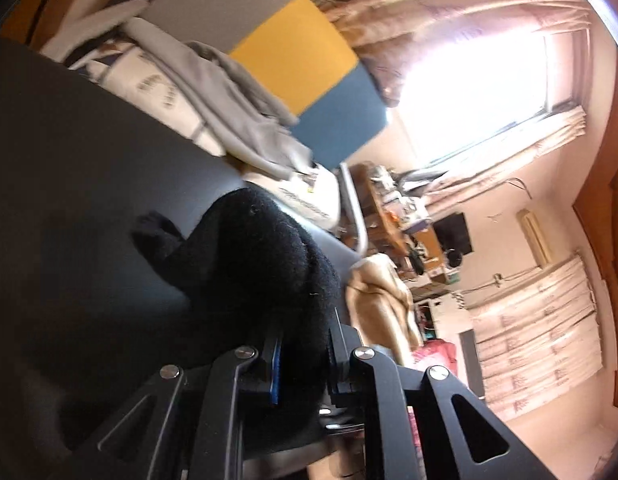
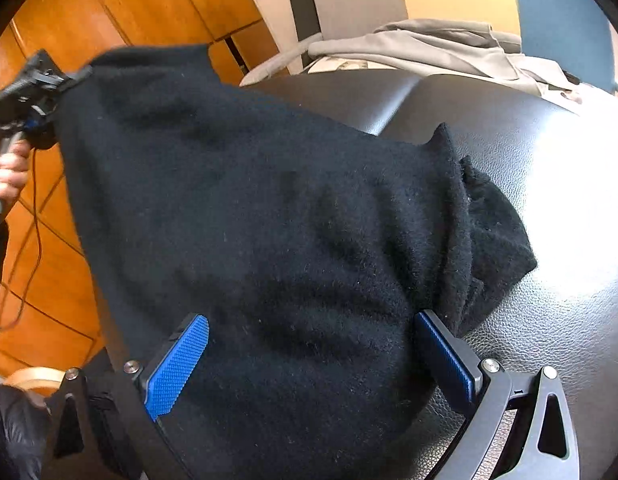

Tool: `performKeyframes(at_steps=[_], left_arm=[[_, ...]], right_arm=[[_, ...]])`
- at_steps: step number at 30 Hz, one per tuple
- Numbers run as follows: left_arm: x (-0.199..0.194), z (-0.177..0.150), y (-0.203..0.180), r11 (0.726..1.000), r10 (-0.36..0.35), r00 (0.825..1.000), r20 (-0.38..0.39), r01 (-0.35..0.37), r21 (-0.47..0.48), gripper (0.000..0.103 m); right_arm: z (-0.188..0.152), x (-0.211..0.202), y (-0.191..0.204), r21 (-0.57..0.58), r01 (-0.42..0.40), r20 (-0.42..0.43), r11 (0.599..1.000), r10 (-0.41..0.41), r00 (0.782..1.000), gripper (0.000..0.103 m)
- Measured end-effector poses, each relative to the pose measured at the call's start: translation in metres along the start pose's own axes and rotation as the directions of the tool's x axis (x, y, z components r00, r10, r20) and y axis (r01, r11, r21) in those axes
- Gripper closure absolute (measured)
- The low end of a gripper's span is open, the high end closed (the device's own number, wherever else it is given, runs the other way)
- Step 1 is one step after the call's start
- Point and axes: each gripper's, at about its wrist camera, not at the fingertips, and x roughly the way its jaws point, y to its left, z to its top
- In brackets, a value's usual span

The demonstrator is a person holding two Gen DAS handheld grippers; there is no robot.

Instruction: Fold clothes

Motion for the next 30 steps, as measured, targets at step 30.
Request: performKeyframes(at_steps=[30], left_arm=[[0.208, -0.088, -0.069, 0.993, 0.109, 0.922, -0.371, -0.119, -0.006, 0.078]], right_arm=[[-0.045, -0.041, -0.021, 0.008, -0.094, 0.182, 0.996, 0.091, 0.979, 0.0]])
